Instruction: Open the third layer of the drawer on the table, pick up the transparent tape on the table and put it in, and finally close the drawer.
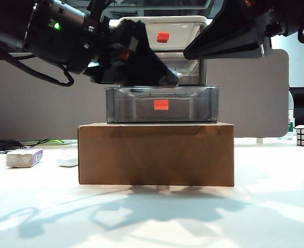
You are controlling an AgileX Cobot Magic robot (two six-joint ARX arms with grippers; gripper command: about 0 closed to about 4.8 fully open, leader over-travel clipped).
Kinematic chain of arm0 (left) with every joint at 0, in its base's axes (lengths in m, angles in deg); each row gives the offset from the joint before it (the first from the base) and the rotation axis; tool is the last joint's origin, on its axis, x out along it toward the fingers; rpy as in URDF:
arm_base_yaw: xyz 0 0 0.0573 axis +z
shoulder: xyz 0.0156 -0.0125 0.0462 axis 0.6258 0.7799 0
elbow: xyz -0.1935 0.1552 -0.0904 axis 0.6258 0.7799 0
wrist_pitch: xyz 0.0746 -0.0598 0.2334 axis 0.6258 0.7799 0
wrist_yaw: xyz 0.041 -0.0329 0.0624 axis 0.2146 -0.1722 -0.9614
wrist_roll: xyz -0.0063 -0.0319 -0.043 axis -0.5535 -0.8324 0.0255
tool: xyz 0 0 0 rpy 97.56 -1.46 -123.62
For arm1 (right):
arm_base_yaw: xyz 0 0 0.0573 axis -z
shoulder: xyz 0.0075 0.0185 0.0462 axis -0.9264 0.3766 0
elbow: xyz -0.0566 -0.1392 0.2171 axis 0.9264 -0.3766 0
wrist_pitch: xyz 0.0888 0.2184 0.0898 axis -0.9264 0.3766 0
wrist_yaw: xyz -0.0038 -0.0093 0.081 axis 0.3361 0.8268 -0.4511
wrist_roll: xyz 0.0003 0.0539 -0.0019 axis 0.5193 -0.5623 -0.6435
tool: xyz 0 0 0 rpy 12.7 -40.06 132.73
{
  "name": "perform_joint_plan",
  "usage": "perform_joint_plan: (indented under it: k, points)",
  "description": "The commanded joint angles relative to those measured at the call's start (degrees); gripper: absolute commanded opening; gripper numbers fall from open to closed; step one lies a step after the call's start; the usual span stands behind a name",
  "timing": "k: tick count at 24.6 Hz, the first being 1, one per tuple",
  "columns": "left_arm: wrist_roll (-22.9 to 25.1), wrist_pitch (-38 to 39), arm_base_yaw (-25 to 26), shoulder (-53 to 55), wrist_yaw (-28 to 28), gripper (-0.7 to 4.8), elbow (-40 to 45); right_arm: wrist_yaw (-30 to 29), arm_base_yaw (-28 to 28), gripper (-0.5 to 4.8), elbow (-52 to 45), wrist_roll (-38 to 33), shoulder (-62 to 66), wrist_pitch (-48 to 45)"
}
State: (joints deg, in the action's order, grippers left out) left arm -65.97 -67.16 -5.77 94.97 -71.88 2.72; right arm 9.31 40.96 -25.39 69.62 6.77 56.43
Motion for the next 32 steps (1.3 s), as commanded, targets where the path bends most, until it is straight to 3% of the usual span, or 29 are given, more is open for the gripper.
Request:
perform_joint_plan:
  k: [1, 4, 8, 10, 26, 32]
  points:
    - [-1.7, -1.2, -0.1, -0.2, -1.4, 2.72, -0.2, -0.2, 0.0, -0.05, 0.3, 0.0, -0.2, 0.0]
    - [-1.7, -1.8, -0.1, -0.3, -1.4, 3.41, -0.2, -0.2, 0.0, -0.05, 0.3, 0.0, -0.2, -0.1]
    - [-1.8, -1.7, -0.1, -0.3, -1.1, 3.66, -0.2, -0.2, 0.0, -0.05, 0.3, 0.0, -0.2, -0.2]
    - [-1.8, -1.7, -0.1, -0.3, -1.0, 4.04, -0.2, -0.2, 0.0, -0.05, 0.3, 0.0, -0.2, -0.2]
    - [-2.7, -1.3, -1.4, -0.7, -2.5, 4.04, -0.2, -0.3, 0.0, -0.05, 0.3, 0.0, -0.2, 0.0]
    - [-2.6, 12.2, -6.1, -10.8, -2.1, 3.97, -0.2, -0.3, 0.0, -0.05, 0.3, 0.0, -0.4, 1.1]
